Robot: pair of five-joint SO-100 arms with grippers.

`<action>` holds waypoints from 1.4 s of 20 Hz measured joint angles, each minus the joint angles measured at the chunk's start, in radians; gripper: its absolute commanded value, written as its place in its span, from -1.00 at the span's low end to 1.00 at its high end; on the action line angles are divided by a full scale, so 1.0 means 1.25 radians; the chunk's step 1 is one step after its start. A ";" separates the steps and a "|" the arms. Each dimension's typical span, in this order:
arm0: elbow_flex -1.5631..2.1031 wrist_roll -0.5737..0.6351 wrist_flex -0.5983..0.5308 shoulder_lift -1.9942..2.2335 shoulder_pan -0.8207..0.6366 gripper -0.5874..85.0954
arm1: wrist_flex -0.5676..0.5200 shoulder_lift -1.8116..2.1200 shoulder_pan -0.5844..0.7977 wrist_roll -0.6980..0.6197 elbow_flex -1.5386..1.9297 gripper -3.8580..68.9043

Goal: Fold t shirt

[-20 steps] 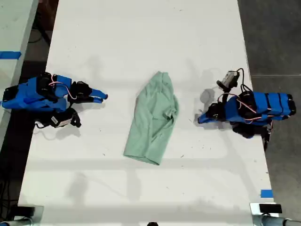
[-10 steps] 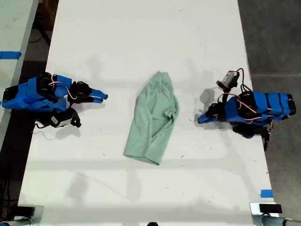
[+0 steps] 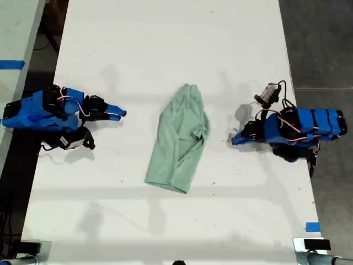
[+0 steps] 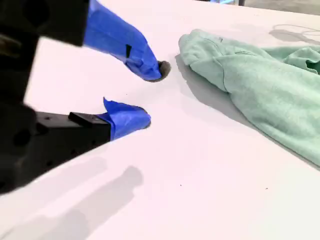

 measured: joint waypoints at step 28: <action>-0.179 0.039 -0.380 -0.296 0.377 -0.62 | 0.080 -1.640 -0.261 0.074 -1.431 -0.42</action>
